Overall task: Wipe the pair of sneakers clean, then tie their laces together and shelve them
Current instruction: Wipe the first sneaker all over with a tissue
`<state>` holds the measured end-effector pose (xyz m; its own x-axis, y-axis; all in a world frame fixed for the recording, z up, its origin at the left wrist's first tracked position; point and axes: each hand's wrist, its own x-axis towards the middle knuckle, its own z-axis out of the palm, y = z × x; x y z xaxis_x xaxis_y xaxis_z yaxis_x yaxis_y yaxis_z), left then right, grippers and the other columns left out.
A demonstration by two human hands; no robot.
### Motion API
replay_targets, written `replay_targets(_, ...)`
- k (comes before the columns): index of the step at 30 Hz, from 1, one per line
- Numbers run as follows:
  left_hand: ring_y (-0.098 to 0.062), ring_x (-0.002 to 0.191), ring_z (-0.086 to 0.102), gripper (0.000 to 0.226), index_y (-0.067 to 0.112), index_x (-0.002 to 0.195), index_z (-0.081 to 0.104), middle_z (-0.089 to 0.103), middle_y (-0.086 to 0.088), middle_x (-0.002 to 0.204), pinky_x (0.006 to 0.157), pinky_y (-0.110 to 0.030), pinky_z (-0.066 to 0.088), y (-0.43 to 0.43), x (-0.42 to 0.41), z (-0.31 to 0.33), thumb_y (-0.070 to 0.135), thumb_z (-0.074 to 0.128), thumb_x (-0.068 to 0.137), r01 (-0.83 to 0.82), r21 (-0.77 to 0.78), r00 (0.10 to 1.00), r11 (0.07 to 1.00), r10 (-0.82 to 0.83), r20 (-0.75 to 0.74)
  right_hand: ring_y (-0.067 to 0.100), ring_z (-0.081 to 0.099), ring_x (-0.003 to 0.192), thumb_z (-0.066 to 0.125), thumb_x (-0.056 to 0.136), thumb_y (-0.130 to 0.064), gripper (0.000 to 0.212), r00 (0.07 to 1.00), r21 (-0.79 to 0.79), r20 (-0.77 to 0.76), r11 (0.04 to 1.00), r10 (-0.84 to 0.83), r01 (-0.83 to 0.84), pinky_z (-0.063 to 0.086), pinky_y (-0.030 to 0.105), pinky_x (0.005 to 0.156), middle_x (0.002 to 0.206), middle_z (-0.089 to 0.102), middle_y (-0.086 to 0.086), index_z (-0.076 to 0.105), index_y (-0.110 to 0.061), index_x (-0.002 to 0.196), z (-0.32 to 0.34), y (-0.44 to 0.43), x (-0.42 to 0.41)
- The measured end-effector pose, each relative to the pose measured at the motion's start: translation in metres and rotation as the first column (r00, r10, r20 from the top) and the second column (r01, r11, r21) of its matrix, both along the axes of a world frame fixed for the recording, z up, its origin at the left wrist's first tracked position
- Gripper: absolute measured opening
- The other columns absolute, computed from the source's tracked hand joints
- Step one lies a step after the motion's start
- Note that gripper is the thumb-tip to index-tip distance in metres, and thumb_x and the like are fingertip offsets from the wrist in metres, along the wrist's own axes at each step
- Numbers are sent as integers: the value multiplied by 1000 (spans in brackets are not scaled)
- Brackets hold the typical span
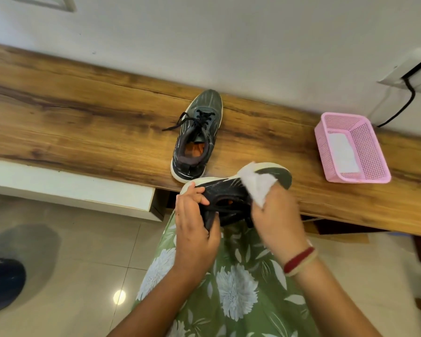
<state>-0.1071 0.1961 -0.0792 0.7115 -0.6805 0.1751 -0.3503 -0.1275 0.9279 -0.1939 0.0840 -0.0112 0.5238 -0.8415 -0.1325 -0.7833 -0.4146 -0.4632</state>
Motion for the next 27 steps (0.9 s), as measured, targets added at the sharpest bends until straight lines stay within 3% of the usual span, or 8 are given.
replay_targets(3, -12, 136, 32, 31, 23, 104, 39, 38, 14, 117, 103, -49, 39, 0, 0, 0, 5, 53, 83, -18, -5, 1000, 1000, 18, -12, 25, 55, 114, 42, 82, -14, 44, 961, -74, 29, 959, 276, -274, 36, 26, 100, 121, 60, 10, 59, -4, 121, -7, 34, 14)
replay_targets(7, -22, 130, 40, 32, 32, 114, 37, 33, 34, 121, 98, -48, 43, 2, 1, 3, 26, 53, 87, -2, -41, 1000, 999, 2, -10, 12, 39, 131, 37, 91, -20, 47, 869, 66, 268, 892, 415, -447, 26, 24, 111, 135, 52, 4, 49, -7, 134, -1, 46, 13)
replay_targets(9, -20, 132, 38, 33, 29, 113, 36, 36, 28, 124, 98, -51, 42, 3, 0, 2, 24, 53, 84, -1, -31, 1000, 1000, 0, -26, 19, 47, 124, 37, 90, -21, 46, 840, -3, 161, 851, 519, -525, 34, 28, 107, 128, 57, 8, 53, -3, 129, -5, 36, 6)
replay_targets(12, -15, 135, 34, 34, 25, 103, 35, 41, 5, 120, 102, -47, 41, 3, -1, 0, 8, 54, 81, -8, -16, 1000, 1000, 8, -27, 21, 39, 134, 33, 87, -25, 55, 842, -63, -69, 840, 535, -539, 27, 36, 109, 141, 47, 9, 47, -8, 137, -16, 14, -1)
replay_targets(16, -5, 133, 31, 25, 23, 100, 34, 41, 3, 119, 104, -28, 36, 4, -1, 0, 19, 49, 80, 6, -32, 999, 999, -7, -33, 12, 30, 137, 35, 91, -27, 52, 815, 25, 90, 817, 573, -576, 17, 29, 113, 144, 42, 4, 43, -10, 140, -14, 22, 2)
replay_targets(20, -10, 131, 34, 28, 24, 98, 33, 42, 1, 120, 101, -40, 40, 4, -1, -1, 12, 51, 80, 5, -32, 1000, 999, -6, -28, 17, 39, 133, 35, 90, -27, 50, 808, -58, 0, 806, 590, -589, 14, 25, 113, 140, 49, 6, 48, -13, 136, -11, 13, 3)
replay_targets(24, -13, 133, 35, 29, 30, 100, 33, 39, 17, 118, 101, -55, 39, 5, -1, 2, 18, 51, 81, 24, -63, 999, 998, -26, -27, 12, 35, 135, 35, 94, -29, 49, 760, 50, 74, 758, 646, -650, 14, 27, 115, 142, 47, 3, 45, -12, 139, -10, 17, 6)
replay_targets(27, -5, 132, 30, 28, 30, 97, 30, 41, 4, 122, 99, -56, 38, 4, -1, 2, 17, 48, 80, 4, -48, 999, 999, -7, -42, 15, 41, 132, 34, 92, -31, 49, 782, -24, -10, 782, 623, -623, 10, 24, 114, 138, 51, 4, 50, -12, 135, -9, 5, 6)
